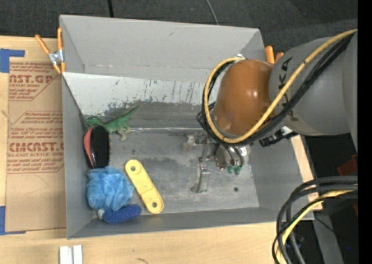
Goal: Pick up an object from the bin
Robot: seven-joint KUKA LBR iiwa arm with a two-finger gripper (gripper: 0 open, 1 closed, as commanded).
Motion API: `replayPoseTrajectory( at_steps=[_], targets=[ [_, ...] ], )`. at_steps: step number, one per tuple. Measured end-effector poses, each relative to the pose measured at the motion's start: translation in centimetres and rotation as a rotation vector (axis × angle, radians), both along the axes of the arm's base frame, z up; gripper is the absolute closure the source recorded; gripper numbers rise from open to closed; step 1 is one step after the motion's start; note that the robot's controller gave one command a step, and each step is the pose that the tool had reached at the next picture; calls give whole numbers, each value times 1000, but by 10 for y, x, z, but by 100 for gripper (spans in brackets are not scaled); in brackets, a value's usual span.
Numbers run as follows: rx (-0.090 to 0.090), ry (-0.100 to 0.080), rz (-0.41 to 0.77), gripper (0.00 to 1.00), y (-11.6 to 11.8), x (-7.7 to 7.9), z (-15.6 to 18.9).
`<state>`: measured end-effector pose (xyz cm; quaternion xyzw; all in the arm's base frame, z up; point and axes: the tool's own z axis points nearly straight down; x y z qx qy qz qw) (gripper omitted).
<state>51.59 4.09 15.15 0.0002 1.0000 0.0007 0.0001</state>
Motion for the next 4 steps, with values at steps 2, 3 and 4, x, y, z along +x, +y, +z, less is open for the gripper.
replayPoseTrajectory(
  at_steps=[2,3,4],
  targets=[
    [0,0,-47,0,19,27,5],
    [2,-2,-55,0,12,45,14],
    [-2,-2,-151,0,43,44,27]
  ],
)
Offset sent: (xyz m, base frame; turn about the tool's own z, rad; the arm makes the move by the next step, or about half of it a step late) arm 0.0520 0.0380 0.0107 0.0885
